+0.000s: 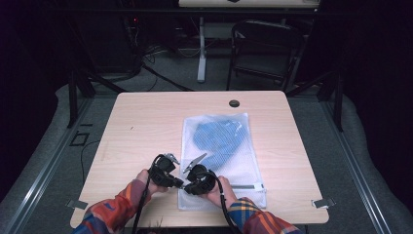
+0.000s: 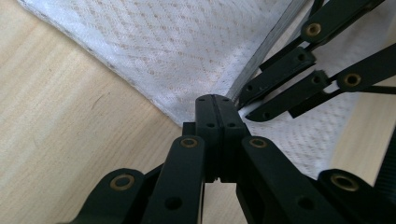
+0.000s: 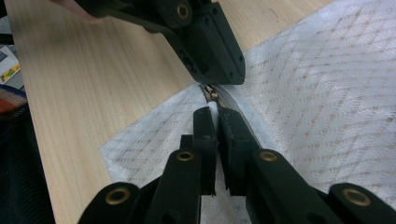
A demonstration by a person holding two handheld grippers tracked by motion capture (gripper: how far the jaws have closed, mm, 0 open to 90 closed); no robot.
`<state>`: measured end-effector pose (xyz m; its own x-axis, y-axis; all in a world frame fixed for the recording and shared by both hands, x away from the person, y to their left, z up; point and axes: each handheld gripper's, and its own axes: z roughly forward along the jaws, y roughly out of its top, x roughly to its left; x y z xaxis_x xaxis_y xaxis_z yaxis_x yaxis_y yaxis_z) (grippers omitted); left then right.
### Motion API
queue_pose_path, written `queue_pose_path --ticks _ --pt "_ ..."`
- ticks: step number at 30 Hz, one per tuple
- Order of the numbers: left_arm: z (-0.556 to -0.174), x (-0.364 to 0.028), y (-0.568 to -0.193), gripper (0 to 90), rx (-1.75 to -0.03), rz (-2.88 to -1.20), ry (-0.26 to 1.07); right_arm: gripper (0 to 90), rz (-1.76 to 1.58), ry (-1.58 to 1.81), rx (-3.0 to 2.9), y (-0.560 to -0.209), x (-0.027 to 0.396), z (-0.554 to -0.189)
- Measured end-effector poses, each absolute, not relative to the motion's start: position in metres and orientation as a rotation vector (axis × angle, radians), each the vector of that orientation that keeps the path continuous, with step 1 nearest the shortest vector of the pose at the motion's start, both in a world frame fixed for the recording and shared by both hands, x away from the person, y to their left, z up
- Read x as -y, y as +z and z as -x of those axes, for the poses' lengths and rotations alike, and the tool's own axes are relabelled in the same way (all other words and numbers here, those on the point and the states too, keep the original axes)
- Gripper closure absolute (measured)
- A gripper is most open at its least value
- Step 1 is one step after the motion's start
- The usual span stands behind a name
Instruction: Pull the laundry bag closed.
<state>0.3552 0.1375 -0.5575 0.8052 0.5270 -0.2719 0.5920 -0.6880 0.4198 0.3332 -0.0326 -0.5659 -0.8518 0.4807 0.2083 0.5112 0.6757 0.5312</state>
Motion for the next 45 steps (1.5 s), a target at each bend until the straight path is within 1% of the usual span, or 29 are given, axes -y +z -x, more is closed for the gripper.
queue_pose_path --ticks 2,15,31,35,36,37,38,41,43,45 --pt "-0.354 -0.135 -0.557 90.0 -0.815 -2.517 -0.154 86.7 0.828 -0.91 2.839 -0.565 0.031 -0.331" --pt "-0.353 -0.135 -0.558 90.0 -0.794 -2.517 -0.14 87.1 0.842 -0.879 2.837 -0.563 0.034 -0.332" --pt "-0.354 -0.136 -0.559 90.0 -0.783 -2.514 -0.151 86.9 0.846 -0.839 2.844 -0.561 0.044 -0.335" --pt "-0.351 -0.131 -0.555 89.9 -0.739 -2.566 -0.103 86.9 0.846 -0.843 2.838 -0.562 0.044 -0.335" --pt "-0.35 -0.131 -0.554 88.4 -0.737 -2.554 -0.1 86.9 0.848 -0.847 2.834 -0.562 0.044 -0.335" --pt "-0.351 -0.131 -0.553 83.0 -0.728 -2.557 -0.119 86.9 0.851 -0.848 2.834 -0.562 0.044 -0.335" --pt "-0.351 -0.131 -0.553 82.8 -0.736 -2.55 -0.122 86.9 0.852 -0.849 2.833 -0.562 0.043 -0.335" --pt "-0.352 -0.131 -0.556 84.1 -0.763 -2.534 -0.135 86.9 0.856 -0.847 2.839 -0.562 0.043 -0.335" --pt "-0.352 -0.131 -0.558 87.9 -0.773 -2.528 -0.146 86.9 0.856 -0.85 2.839 -0.562 0.043 -0.335" --pt "-0.351 -0.13 -0.558 90.0 -0.774 -2.53 -0.129 86.9 0.86 -0.85 2.843 -0.562 0.042 -0.334"
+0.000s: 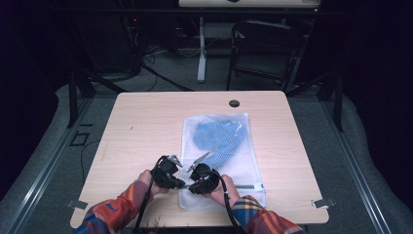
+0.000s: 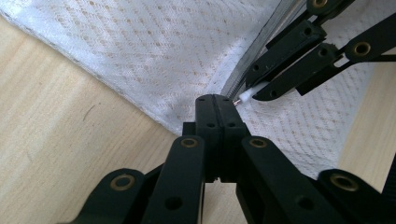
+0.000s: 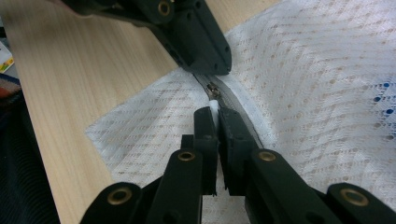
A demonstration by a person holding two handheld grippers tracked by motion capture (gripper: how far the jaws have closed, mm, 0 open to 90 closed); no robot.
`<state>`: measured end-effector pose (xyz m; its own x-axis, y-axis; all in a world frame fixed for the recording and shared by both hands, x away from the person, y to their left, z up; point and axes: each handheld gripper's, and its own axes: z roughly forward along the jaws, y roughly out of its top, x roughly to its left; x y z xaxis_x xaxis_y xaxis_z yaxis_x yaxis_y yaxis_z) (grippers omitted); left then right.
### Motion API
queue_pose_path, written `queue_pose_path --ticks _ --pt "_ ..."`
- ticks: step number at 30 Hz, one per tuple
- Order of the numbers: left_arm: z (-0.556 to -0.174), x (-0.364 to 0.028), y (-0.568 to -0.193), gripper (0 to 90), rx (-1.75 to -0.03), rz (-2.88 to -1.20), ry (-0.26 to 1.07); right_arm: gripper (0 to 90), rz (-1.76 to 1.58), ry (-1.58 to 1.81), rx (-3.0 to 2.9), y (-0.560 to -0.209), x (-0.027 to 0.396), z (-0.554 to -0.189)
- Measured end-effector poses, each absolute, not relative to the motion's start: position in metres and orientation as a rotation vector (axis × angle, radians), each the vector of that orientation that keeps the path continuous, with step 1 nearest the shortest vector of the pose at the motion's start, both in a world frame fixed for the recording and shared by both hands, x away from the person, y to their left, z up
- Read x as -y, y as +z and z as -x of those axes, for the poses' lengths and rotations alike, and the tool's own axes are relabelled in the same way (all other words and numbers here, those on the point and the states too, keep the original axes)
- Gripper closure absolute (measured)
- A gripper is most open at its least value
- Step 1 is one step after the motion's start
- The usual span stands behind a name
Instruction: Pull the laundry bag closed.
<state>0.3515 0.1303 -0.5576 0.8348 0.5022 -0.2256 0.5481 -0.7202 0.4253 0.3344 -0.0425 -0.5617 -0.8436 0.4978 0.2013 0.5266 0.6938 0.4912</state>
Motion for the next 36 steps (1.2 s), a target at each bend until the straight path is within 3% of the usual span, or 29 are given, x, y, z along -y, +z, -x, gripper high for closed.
queue_pose_path --ticks 36 --pt "-0.353 -0.132 -0.557 90.0 -0.749 -2.543 -0.132 86.9 0.877 -0.759 2.865 -0.556 0.066 -0.337"
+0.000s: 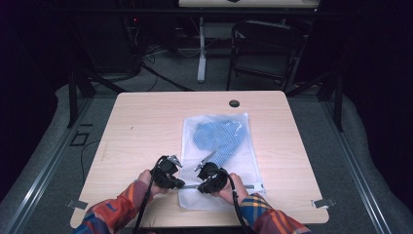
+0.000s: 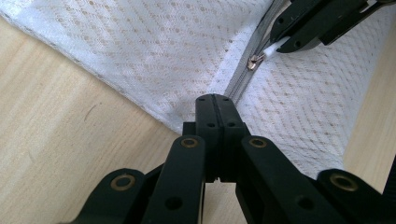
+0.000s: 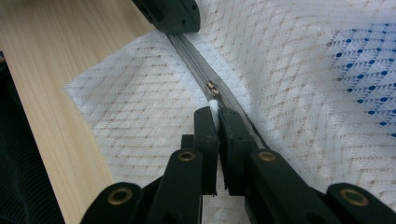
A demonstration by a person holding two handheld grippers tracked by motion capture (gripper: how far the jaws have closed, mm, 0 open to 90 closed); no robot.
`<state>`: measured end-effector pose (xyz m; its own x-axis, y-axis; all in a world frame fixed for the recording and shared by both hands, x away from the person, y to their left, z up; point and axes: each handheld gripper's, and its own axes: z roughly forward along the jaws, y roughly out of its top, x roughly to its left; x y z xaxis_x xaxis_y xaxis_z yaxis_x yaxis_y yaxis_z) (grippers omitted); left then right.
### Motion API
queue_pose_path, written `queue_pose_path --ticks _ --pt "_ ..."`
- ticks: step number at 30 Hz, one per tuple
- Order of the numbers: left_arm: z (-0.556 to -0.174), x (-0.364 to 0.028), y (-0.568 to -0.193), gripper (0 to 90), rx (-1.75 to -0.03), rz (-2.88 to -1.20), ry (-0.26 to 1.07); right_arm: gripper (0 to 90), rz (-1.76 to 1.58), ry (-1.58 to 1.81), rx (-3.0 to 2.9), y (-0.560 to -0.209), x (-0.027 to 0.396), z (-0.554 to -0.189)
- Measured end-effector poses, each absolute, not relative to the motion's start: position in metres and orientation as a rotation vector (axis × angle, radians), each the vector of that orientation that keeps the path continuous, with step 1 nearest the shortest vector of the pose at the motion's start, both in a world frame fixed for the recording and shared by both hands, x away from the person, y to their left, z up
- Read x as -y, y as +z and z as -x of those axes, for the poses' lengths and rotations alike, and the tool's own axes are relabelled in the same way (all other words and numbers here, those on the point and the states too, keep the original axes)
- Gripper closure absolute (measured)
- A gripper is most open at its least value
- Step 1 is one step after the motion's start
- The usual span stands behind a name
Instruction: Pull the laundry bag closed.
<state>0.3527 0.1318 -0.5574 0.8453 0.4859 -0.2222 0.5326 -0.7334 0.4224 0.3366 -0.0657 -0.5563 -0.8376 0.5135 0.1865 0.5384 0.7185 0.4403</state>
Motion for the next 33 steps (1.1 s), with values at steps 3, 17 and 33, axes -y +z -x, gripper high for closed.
queue_pose_path --ticks 3,17,33 --pt "-0.352 -0.131 -0.557 90.0 -0.745 -2.545 -0.125 86.9 0.884 -0.752 2.867 -0.557 0.064 -0.336" --pt "-0.35 -0.123 -0.555 90.0 -0.75 -2.539 -0.048 86.9 0.885 -0.753 2.868 -0.558 0.064 -0.337" --pt "-0.351 -0.118 -0.557 90.0 -0.742 -2.559 -0.05 87.0 0.879 -0.738 2.888 -0.557 0.063 -0.336"
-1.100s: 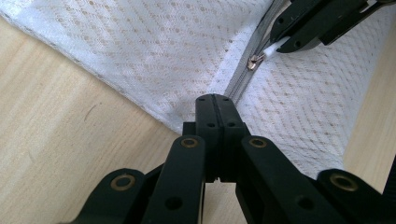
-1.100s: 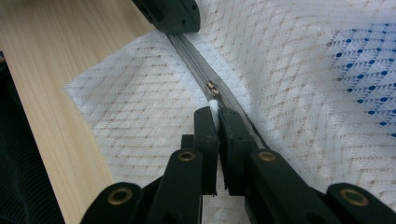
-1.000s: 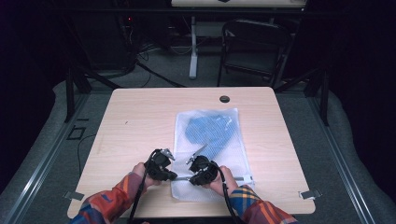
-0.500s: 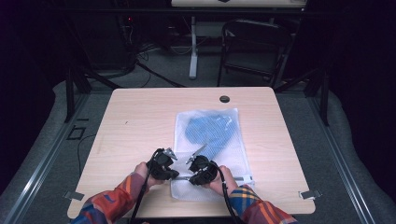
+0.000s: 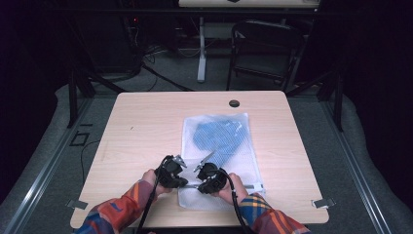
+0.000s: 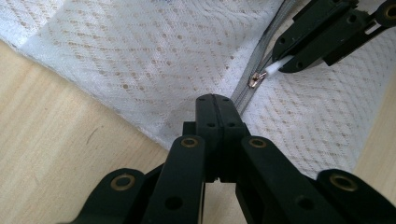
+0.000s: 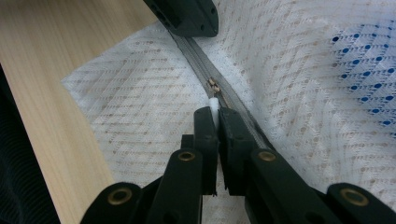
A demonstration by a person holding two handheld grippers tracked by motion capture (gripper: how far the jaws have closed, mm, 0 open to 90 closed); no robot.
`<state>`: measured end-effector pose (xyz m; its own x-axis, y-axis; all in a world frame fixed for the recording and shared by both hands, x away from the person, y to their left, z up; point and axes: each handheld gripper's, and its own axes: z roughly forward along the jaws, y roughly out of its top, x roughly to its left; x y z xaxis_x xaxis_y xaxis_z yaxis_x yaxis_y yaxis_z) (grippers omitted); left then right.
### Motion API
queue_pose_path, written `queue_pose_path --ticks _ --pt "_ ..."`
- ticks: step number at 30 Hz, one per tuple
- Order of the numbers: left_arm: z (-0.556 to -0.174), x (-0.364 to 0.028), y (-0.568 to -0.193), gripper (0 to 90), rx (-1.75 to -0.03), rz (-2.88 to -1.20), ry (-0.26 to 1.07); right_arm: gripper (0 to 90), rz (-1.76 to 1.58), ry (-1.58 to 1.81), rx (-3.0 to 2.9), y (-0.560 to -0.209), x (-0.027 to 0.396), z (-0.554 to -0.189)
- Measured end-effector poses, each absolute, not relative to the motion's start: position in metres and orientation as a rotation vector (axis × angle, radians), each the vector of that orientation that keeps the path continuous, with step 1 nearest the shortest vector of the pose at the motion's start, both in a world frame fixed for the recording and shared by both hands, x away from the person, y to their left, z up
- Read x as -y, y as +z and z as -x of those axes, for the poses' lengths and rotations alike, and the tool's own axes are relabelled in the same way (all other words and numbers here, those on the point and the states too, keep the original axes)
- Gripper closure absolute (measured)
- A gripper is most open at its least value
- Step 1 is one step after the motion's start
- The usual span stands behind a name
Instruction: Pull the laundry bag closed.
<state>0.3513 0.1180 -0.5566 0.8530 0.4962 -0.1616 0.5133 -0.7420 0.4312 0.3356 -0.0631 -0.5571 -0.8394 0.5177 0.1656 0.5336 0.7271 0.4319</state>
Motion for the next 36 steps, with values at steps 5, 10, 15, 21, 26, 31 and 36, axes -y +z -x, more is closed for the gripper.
queue_pose_path --ticks 5,10,15,21,26,31,36 --pt "-0.351 -0.118 -0.557 90.0 -0.742 -2.555 -0.047 87.0 0.862 -0.706 2.915 -0.555 0.064 -0.335" --pt "-0.352 -0.119 -0.557 90.0 -0.73 -2.556 -0.058 87.0 0.875 -0.704 2.903 -0.555 0.068 -0.336" --pt "-0.352 -0.119 -0.557 90.0 -0.727 -2.555 -0.061 87.0 0.88 -0.683 2.906 -0.554 0.072 -0.336" --pt "-0.352 -0.119 -0.557 90.0 -0.721 -2.557 -0.058 87.0 0.894 -0.677 2.905 -0.554 0.079 -0.336" --pt "-0.352 -0.119 -0.557 90.0 -0.722 -2.554 -0.063 87.0 0.906 -0.674 2.902 -0.553 0.084 -0.336" --pt "-0.353 -0.119 -0.557 90.0 -0.719 -2.555 -0.062 86.9 0.914 -0.674 2.9 -0.553 0.088 -0.334" --pt "-0.353 -0.12 -0.558 90.0 -0.724 -2.549 -0.066 87.0 0.909 -0.669 2.9 -0.552 0.092 -0.333"
